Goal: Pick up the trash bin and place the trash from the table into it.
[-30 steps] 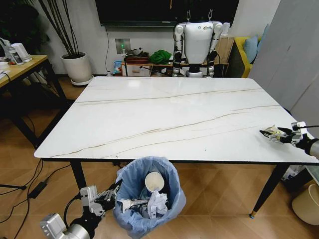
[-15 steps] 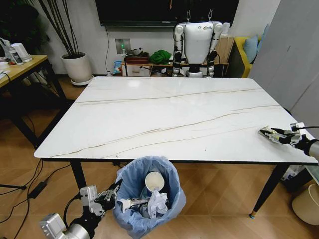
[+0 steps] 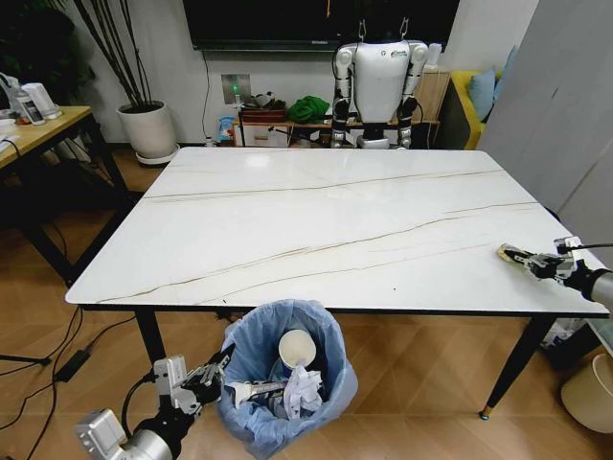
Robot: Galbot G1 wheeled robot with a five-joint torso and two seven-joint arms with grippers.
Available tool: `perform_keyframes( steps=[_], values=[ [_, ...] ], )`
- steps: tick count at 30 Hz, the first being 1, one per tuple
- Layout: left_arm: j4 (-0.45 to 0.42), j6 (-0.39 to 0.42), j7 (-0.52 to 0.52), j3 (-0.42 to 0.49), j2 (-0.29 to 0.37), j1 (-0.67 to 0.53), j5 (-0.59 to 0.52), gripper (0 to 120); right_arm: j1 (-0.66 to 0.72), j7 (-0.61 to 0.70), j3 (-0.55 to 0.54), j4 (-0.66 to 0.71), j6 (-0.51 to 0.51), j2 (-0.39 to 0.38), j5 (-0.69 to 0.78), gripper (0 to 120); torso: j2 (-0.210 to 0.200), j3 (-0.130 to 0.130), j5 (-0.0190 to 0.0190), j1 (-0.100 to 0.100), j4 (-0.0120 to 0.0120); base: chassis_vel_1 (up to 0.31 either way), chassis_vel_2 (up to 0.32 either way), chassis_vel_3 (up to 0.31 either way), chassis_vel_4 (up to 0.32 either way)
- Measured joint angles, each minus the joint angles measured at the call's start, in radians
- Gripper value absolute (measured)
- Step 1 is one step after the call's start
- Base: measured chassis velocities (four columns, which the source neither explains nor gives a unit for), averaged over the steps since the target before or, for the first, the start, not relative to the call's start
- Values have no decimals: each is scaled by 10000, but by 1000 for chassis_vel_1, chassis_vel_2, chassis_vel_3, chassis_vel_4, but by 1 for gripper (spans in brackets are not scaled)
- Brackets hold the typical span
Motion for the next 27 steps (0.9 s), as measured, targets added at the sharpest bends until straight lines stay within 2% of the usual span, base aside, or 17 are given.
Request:
perform_keyframes(
  steps=[2, 5, 6, 9, 10, 13, 14, 17, 18, 21, 22, 27],
  values=[
    [-2, 1, 0, 16, 1, 0, -1, 0, -76, -29, 145, 403, 2, -32, 9, 0, 0, 0, 1, 0, 0, 0, 0, 0, 0],
    [-11, 2, -3, 97, 2, 22, 4, 0, -377, -82, 575, 1853, 6, -144, 95, 0, 0, 0, -3, 0, 3, 0, 0, 0, 0],
    [-11, 2, -3, 97, 2, 22, 4, 0, -377, -82, 575, 1853, 6, -144, 95, 0, 0, 0, -3, 0, 3, 0, 0, 0, 0],
    [21, 3, -2, 168, 0, -42, 13, 0, -705, -135, 760, 3586, 76, -335, 157, 0, 0, 0, -5, 0, 2, 0, 0, 0, 0],
    [21, 3, -2, 168, 0, -42, 13, 0, -705, -135, 760, 3586, 76, -335, 157, 0, 0, 0, -5, 0, 2, 0, 0, 0, 0],
    [155, 3, -2, 231, -2, -218, -27, 0, -809, -215, 73, 5229, 357, -516, 85, 0, 0, 0, 1, 0, 1, 0, 0, 0, 0],
    [155, 3, -2, 231, -2, -218, -27, 0, -809, -215, 73, 5229, 357, -516, 85, 0, 0, 0, 1, 0, 1, 0, 0, 0, 0],
    [247, 2, -2, 292, -6, -338, -54, 0, -651, -208, -1012, 6475, 632, -744, -145, 0, 0, 0, -4, 0, 0, 0, 0, 0, 0],
    [272, 2, 0, 316, -4, -376, -67, 0, -300, -138, -1698, 6944, 718, -830, -177, 0, 0, 0, -1, 0, 2, 0, 0, 0, 0],
    [283, 2, 0, 325, 0, -398, -77, 0, -117, -68, -2052, 7143, 776, -882, -184, 0, 0, 0, 1, 0, 2, 0, 0, 0, 0],
    [306, 2, 1, 344, 21, -449, -105, 0, 172, 44, -2812, 7548, 978, -1037, -202, 0, 0, 0, -3, 0, 2, 0, 0, 0, 0],
    [331, 4, 1, 375, 39, -482, -126, 0, 216, -74, -3331, 7725, 1368, -1169, -338, 0, 0, 0, 0, 0, 1, 0, 0, 0, 0]
  ],
)
